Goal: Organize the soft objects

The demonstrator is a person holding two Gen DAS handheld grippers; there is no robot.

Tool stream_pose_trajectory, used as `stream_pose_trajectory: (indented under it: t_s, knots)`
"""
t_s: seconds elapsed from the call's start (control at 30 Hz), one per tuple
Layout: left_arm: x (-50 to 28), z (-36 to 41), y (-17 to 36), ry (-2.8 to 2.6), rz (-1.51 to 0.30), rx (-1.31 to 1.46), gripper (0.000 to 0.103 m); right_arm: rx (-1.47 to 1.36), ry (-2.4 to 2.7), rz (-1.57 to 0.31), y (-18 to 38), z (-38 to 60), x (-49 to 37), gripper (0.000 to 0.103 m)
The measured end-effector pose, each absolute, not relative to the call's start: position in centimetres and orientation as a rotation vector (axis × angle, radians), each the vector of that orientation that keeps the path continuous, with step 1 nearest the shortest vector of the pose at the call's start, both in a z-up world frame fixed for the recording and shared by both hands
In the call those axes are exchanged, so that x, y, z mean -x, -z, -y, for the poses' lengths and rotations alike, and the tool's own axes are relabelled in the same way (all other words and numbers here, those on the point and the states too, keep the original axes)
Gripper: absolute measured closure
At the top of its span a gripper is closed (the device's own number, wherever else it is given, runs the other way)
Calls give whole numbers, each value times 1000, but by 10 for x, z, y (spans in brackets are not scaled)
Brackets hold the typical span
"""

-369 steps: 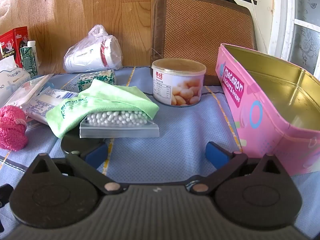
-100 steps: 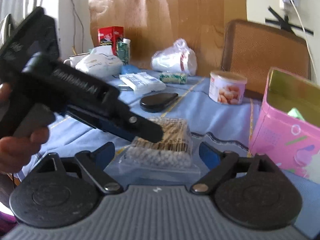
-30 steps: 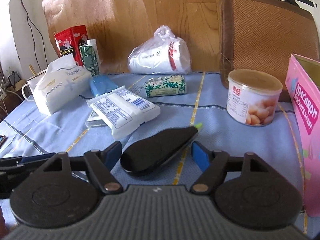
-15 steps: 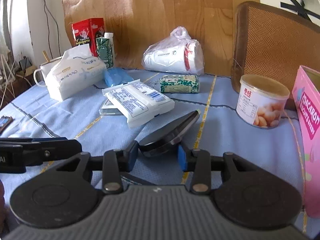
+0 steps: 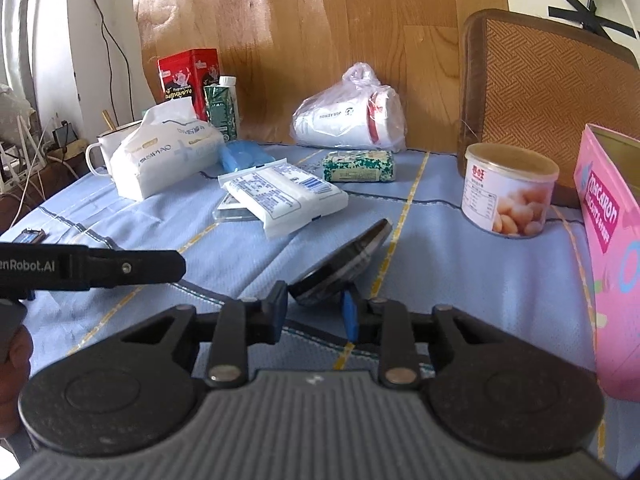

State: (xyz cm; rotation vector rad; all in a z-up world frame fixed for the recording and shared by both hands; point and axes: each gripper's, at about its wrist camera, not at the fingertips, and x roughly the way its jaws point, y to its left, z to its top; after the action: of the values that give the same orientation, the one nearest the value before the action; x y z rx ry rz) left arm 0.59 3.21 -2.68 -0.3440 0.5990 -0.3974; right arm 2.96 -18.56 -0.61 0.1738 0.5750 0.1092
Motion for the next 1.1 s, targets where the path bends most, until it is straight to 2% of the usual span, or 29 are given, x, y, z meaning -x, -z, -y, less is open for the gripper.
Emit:
stream_pose_trajectory:
  t_s: [0.1,0.17,0.27,0.33,0.4,1.1]
  knots:
    - [-5,-32,27,398,-599,345,43,-175,-108,-573,6,186,-29,70]
    - [-8,-32,27,407,-600,344,42,-181,-104,-571,6,186,-29,66]
    - [-9,-33,27,414,-599,342,39,-197,-93,-564,6,188,-27,46]
    - [-10,-33,27,418,-599,343,36,-217,-65,-549,5,189,-25,23]
    - [-11,-34,26,423,-599,344,35,-239,-41,-524,4,193,-22,15]
    - [-12,-35,26,433,-601,346,33,-209,-45,-525,3,190,-22,14]
